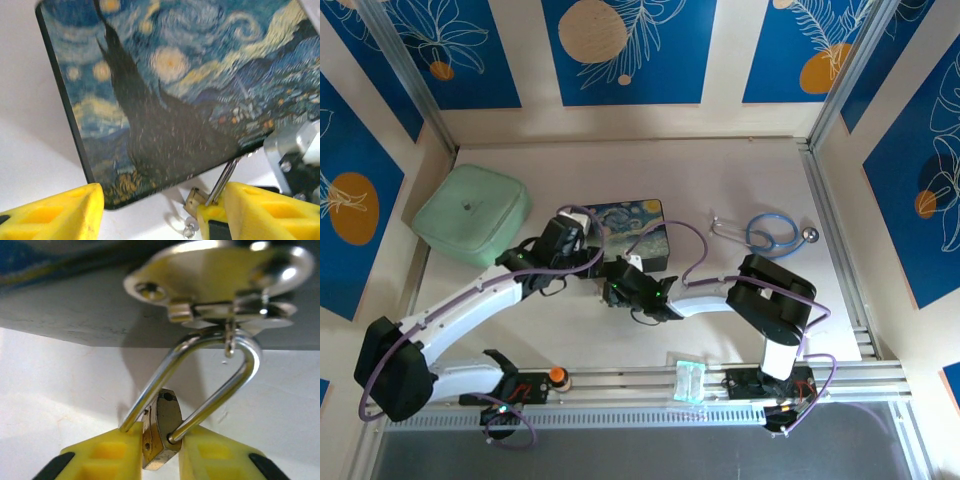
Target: Unlock the padlock with the key
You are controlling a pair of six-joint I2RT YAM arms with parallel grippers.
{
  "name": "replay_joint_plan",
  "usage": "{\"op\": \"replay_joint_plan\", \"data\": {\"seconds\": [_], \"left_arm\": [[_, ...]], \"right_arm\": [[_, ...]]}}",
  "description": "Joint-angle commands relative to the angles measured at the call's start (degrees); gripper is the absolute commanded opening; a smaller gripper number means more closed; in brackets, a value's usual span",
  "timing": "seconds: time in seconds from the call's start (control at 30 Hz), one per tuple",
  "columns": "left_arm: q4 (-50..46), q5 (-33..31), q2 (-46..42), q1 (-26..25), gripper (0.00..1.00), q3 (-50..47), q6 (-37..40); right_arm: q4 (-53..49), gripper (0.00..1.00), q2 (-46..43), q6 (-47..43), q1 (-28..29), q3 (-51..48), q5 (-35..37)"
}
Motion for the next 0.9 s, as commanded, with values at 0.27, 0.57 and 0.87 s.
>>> {"op": "replay_joint_plan", "data": {"seconds": [0.27,0.57,0.87], "left_arm": [[-0.8,0.3,11.0,-0.7,0.67,12.9,25.0],[-5.2,-6.8,23.7,-10.1,0.75,14.0,39.8],[-7.9,-13.1,28.2,-16.1,0.69,14.4,40.8]], "right_arm": [[0.8,0.06,-5.7,2.7,-4.0,-10.4,-5.7],[14.2,0.06,-10.3,2.6,-11.8,-23.9,-19.6],[30.8,0.05,-6.6,3.7,-18.7,-31.0,-29.3]]}}
